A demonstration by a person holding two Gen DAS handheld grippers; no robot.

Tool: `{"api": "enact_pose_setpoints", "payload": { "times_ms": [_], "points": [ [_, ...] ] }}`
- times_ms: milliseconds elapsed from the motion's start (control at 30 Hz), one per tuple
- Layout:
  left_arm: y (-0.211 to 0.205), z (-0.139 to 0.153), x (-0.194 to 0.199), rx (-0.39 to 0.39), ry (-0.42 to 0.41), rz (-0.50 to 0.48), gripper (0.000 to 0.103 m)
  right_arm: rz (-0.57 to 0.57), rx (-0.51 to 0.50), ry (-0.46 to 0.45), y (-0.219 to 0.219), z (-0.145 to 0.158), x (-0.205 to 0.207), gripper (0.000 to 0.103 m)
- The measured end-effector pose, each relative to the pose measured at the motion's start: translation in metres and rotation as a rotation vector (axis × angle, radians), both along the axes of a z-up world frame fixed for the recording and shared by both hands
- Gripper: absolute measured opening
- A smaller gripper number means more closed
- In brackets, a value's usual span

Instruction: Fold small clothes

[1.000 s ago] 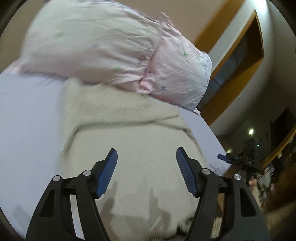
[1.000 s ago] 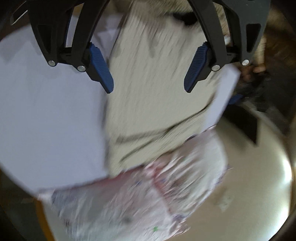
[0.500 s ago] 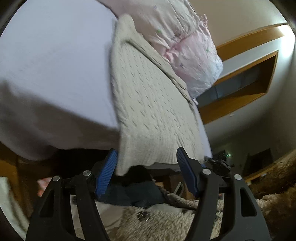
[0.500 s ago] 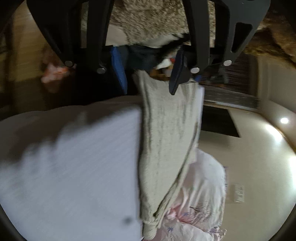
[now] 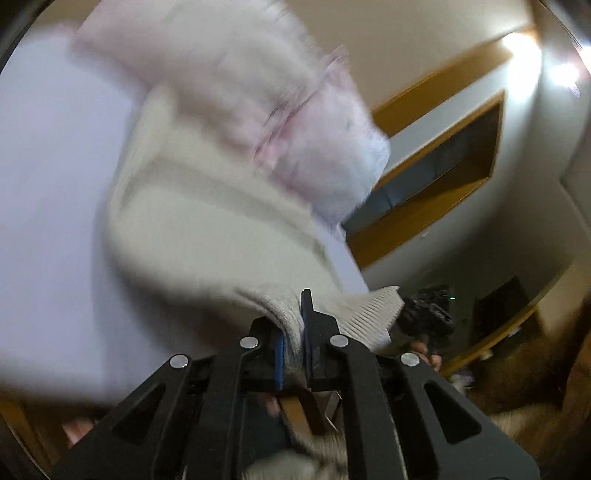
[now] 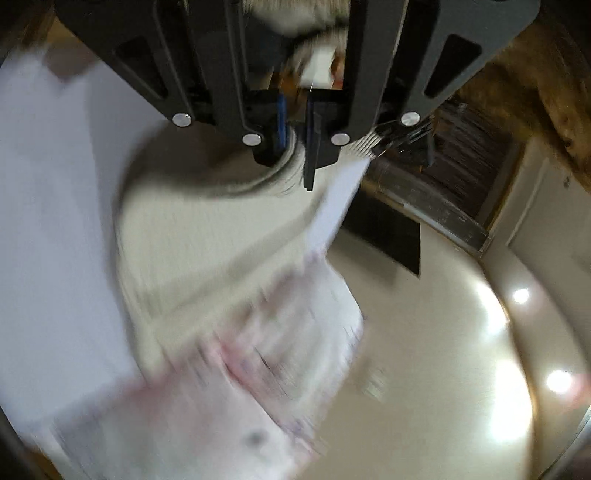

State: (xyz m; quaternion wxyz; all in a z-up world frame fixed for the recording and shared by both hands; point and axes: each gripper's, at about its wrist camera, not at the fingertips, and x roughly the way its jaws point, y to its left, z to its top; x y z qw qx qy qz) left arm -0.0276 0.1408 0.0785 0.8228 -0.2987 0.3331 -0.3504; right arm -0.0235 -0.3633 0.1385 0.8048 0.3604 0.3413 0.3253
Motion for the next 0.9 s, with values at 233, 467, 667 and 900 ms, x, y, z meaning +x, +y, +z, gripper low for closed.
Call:
{"api": "enact_pose_setpoints", "payload": {
  "times_ms": [233,467,667,900],
  "points": [
    [-0.015,0.017,0.197,0.203,0.026,0.344,0.007,-0.324,-0.058,0.126,-0.012,-0.033,0.173,0.007],
    [-0.025,-0.039,0.258,0.235,0.209,0.355,0.007,-0.439,-0.257,0.396,-0.008,-0.109,0.241,0.015],
    [0.000,-0.017,0.240,0.202,0.183,0.339,0.084,-0.489,-0.267,0.179,-0.011,-0.072,0.211,0.094],
    [0.031,-0.048,0.215,0.200,0.300,0.329,0.070,-0.437,-0.168,0.142,-0.023,-0.091,0.201,0.094]
  ]
}}
